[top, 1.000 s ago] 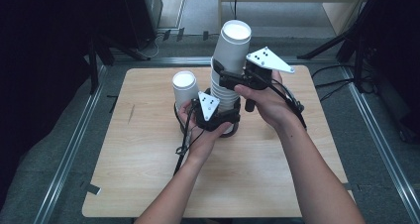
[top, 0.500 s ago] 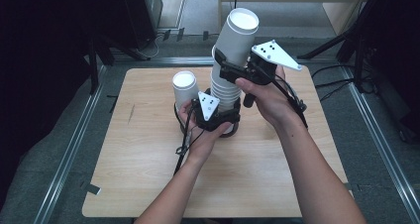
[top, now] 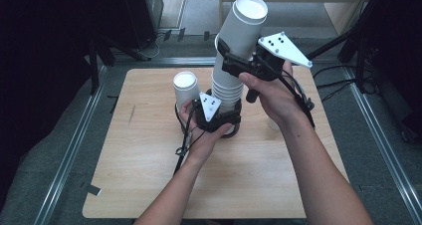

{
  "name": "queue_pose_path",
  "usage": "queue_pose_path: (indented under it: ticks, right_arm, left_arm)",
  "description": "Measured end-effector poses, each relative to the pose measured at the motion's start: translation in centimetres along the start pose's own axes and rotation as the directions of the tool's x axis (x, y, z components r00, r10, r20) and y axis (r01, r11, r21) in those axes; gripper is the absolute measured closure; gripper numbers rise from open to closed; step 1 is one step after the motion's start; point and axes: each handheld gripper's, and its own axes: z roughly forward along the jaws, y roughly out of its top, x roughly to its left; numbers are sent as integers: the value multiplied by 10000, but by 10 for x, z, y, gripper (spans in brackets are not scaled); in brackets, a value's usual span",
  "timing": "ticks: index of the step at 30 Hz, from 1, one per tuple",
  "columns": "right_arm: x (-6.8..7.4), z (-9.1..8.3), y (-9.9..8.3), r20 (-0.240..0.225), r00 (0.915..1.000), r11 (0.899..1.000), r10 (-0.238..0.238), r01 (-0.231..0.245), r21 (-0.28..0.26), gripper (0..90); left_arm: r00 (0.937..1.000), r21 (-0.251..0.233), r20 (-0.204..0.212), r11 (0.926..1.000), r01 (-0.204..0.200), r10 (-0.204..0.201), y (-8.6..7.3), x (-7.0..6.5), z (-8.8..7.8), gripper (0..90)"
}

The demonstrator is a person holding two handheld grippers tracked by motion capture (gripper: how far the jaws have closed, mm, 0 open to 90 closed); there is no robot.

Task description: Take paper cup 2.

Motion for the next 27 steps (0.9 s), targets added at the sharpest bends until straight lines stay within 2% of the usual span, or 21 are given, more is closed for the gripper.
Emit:
queue_pose_path:
  ticks: [9,27]
  right_arm:
    - [-5,-7,10,211,9998,9992,59,-51,-398,136]
    - [-33,-30,20,893,9959,9962,168,-91,-868,133]
  left_arm:
    - [9999,158,140,9999,-57,55,0,0,-1,11]
    - [9993,323,365,9994,84,-95,-1,6,-8,0]
